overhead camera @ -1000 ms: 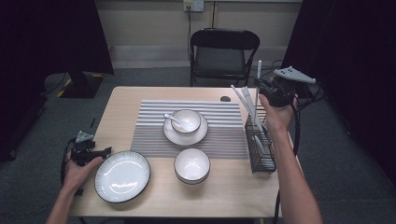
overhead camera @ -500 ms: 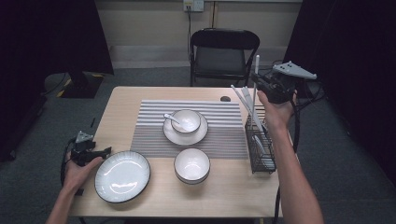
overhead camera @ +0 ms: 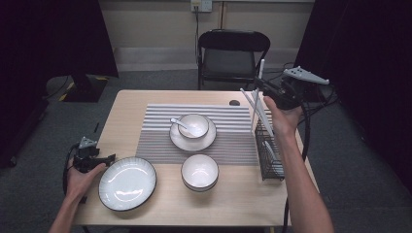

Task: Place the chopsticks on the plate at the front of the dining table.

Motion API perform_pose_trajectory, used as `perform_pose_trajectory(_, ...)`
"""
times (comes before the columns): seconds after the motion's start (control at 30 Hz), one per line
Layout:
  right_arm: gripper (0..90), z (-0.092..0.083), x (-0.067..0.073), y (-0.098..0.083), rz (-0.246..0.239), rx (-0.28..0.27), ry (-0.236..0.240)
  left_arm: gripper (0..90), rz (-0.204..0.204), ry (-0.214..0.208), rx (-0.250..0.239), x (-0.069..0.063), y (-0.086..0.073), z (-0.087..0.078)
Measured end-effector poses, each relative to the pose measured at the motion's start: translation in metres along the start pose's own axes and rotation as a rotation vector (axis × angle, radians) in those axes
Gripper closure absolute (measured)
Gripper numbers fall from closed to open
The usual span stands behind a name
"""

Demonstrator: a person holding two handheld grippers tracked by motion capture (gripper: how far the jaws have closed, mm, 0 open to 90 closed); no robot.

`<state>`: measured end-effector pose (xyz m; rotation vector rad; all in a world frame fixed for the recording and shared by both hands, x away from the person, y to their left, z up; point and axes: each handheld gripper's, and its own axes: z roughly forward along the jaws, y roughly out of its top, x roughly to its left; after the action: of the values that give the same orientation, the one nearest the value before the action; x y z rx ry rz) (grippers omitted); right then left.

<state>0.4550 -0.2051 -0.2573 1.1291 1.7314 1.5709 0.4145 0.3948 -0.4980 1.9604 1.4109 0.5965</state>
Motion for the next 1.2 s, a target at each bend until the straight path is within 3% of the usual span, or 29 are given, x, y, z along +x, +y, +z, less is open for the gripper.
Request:
perform_pose_trajectory(0.33, 85.1, 0.007, 0.007, -0.006, 0.016, 0.009, 0.066, 22.7, 0.001, -0.071, -0.031, -0.003, 0.004, -0.013)
perform_pose_trajectory(0.63, 85.1, 0.007, 0.015, -0.004, 0.004, 0.006, 0.095, 22.9, 0.038, -0.158, -0.096, -0.019, 0.018, -0.037)
perform_pose_trajectory(0.7, 85.1, 0.007, 0.016, -0.004, -0.003, 0.004, 0.096, 23.6, 0.047, -0.151, -0.118, -0.024, 0.020, -0.041)
perform_pose_trajectory(0.87, 85.1, 0.008, 0.017, -0.006, -0.001, 0.007, 0.098, 23.1, 0.082, -0.175, -0.099, -0.030, 0.019, -0.046)
perform_pose_trajectory(1.0, 85.1, 0.009, 0.019, -0.007, -0.001, 0.008, 0.103, 22.2, 0.079, -0.214, -0.111, -0.032, 0.019, -0.052)
perform_pose_trajectory(1.13, 85.1, 0.012, 0.023, -0.008, -0.009, 0.009, 0.113, 20.4, 0.114, -0.238, -0.109, -0.039, 0.019, -0.060)
perform_pose_trajectory(1.2, 85.1, 0.013, 0.025, -0.008, -0.010, 0.012, 0.115, 19.5, 0.132, -0.270, -0.108, -0.043, 0.019, -0.063)
